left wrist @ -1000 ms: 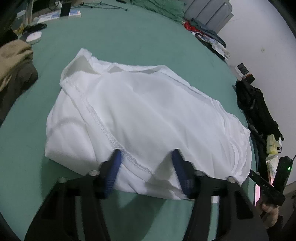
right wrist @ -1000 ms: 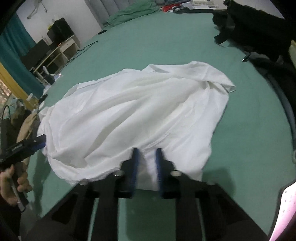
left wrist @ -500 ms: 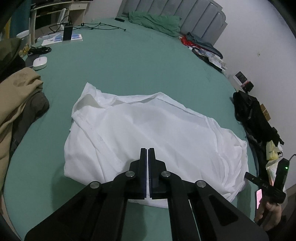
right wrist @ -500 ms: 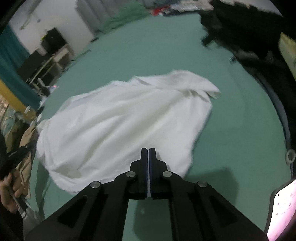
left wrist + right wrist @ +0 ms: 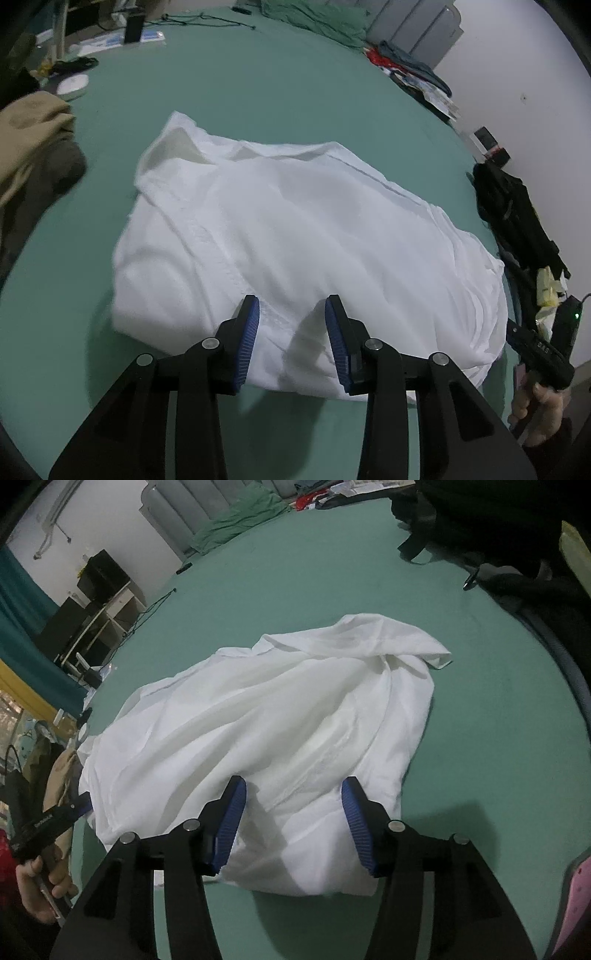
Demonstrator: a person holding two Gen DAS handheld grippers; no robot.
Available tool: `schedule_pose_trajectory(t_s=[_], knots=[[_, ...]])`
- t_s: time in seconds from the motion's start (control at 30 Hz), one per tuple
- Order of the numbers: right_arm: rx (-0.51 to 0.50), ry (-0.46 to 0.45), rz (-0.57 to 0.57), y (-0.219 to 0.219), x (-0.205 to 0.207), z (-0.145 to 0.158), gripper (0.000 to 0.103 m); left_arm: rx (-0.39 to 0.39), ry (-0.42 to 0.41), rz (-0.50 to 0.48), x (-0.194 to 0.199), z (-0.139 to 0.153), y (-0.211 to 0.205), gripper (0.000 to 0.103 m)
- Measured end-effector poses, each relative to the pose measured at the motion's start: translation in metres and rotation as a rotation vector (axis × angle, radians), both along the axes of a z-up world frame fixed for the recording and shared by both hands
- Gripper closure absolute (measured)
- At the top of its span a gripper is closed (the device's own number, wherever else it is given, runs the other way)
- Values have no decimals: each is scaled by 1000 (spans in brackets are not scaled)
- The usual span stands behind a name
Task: Fold large clothes
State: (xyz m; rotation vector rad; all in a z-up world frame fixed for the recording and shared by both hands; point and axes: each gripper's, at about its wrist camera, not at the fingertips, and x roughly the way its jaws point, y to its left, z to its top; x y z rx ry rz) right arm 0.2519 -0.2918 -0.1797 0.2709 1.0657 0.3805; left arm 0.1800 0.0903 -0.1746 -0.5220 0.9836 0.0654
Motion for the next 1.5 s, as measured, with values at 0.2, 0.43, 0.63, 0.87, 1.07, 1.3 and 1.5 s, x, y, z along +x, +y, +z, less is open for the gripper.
schedule_pose_trajectory(t_s=[0.2,0.43,0.63,0.87,1.07,1.3,1.5], knots=[[-45,-81,59,11,-4,18,101,5,-14,-18,4,0,-3,98],[-57,-234,42,5,-10,63,101,71,-90,-2,-2,26,-1,103],[-31,-300,22,-2,9,86,101,60,-126,18,13,48,4,103],[-55,-332,-3,-7,59,98,101,17,-82,-109,9,44,-34,75],[-77,-275,-32,-14,97,80,100,211,-38,-254,18,33,-75,57],[-160,-238,-54,-25,99,62,73,394,-4,-242,54,21,-72,56],[-164,-297,-12,-18,74,77,37,455,-34,-188,85,31,-57,56]])
